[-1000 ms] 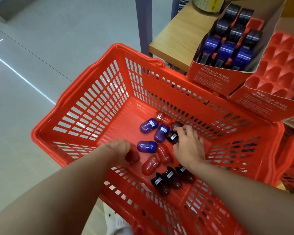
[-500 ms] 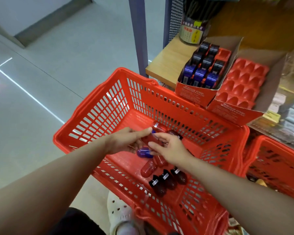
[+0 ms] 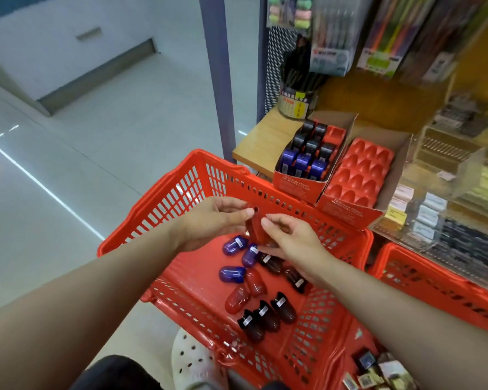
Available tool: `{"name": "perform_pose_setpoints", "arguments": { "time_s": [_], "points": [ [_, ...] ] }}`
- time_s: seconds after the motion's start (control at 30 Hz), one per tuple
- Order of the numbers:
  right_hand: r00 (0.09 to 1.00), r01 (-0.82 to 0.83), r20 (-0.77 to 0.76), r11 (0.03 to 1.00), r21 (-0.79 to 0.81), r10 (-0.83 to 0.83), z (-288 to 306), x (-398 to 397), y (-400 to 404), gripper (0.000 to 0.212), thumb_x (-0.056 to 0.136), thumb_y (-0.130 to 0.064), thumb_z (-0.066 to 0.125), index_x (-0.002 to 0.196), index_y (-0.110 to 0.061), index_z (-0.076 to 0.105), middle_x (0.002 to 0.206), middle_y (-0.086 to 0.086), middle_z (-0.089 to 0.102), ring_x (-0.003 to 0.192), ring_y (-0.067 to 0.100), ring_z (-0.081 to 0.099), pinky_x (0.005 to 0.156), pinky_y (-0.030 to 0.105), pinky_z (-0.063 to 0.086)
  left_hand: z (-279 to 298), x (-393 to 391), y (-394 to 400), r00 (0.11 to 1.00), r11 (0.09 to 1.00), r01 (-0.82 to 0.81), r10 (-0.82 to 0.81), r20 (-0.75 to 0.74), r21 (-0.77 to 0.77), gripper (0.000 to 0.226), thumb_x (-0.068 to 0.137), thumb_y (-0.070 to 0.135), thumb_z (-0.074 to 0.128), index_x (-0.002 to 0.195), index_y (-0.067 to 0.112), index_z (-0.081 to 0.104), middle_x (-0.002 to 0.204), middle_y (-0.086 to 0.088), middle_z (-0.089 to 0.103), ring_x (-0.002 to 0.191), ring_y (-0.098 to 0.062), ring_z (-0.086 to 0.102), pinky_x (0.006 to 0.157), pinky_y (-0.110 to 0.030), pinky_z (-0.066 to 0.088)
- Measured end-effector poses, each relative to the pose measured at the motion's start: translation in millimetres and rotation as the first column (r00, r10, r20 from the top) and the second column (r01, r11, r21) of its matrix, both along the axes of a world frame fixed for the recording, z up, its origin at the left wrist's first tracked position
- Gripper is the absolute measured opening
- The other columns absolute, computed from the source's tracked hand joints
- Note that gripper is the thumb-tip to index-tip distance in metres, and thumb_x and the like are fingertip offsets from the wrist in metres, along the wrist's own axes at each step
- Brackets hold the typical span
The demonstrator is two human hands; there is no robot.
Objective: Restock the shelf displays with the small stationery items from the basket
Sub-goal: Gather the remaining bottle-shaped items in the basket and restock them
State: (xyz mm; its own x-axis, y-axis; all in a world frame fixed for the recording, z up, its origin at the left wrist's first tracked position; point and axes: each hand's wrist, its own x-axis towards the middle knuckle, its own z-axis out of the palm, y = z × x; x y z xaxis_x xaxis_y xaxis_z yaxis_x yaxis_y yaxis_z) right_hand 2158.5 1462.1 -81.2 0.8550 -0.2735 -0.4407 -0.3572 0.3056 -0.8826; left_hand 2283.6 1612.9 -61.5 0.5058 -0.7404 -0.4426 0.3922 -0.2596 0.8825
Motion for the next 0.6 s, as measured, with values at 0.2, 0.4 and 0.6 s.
{"name": "perform_pose_setpoints", "arguments": {
  "time_s": [0.2,0.4,0.6],
  "points": [
    [0.977,0.010,0.187,0.857,-0.515,0.101,78,-7,-33,0.039,0.075,-0.024,0.084,0.112,-0.025,0.071,0.101,-0.013,0.074,0.093,0.000,0.068,0.085,0.014,0.051,62,-15,-41,0.991,0.990,0.048,-0.031,0.133,-0.130,0.012,0.084,0.019,0.073,0.096,0.019,0.077,0.100,-0.006,0.075,0.096,-0.015,0.071,0.080,-0.019,0.054],
    [0.972,0.010,0.207,0.868,-0.497,0.107,117,-15,-72,0.050,0.089,-0.015,0.070,0.135,-0.027,0.056,0.097,0.001,0.069,0.073,0.009,0.065,0.069,0.015,0.054,88,-14,-81,0.987,0.981,0.042,-0.012,0.161,-0.189,0.021,0.095,0.007,0.060,0.115,0.014,0.060,0.100,-0.005,0.069,0.089,-0.016,0.067,0.084,-0.026,0.056],
    [0.968,-0.141,0.174,0.964,-0.227,0.183,134,1,-116,0.048,0.093,-0.002,0.059,0.138,-0.019,0.054,0.125,0.004,0.063,0.107,0.028,0.067,0.083,0.037,0.060,95,4,-130,0.971,0.979,0.033,0.016,0.237,-0.202,0.007,0.093,0.011,0.065,0.096,0.016,0.068,0.088,-0.003,0.075,0.078,-0.014,0.070,0.068,-0.026,0.056]
  ]
}}
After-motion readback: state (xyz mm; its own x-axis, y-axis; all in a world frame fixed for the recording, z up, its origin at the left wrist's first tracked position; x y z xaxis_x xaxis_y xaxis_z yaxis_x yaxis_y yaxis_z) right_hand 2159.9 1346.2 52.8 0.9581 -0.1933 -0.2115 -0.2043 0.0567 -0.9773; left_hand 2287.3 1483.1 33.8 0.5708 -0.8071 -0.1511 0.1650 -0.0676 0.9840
